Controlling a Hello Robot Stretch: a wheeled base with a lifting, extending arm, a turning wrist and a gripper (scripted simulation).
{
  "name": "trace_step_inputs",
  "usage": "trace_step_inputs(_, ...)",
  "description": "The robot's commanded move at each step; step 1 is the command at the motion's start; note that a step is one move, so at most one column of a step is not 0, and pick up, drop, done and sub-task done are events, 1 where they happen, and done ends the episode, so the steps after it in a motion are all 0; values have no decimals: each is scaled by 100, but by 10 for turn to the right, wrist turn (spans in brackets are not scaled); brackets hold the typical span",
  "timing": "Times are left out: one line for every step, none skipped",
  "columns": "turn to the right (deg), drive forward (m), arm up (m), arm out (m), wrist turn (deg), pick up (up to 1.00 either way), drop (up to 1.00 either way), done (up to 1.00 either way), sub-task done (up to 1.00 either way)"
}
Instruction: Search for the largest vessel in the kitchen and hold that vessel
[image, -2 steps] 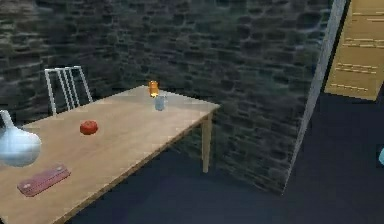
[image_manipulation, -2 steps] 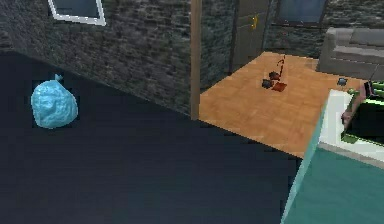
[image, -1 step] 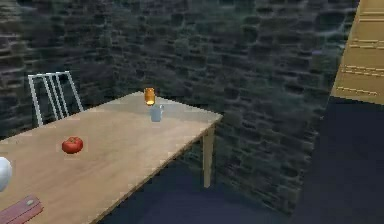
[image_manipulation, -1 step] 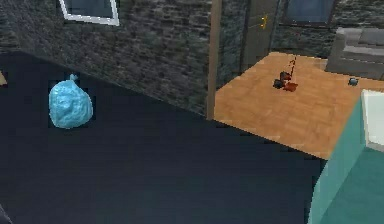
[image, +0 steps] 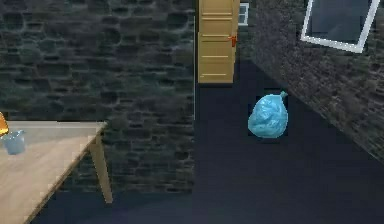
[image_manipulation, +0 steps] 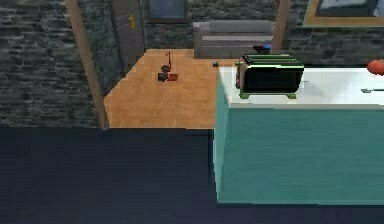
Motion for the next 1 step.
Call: trace_step_inputs(0,60,0,0,0,0,0,0,0)
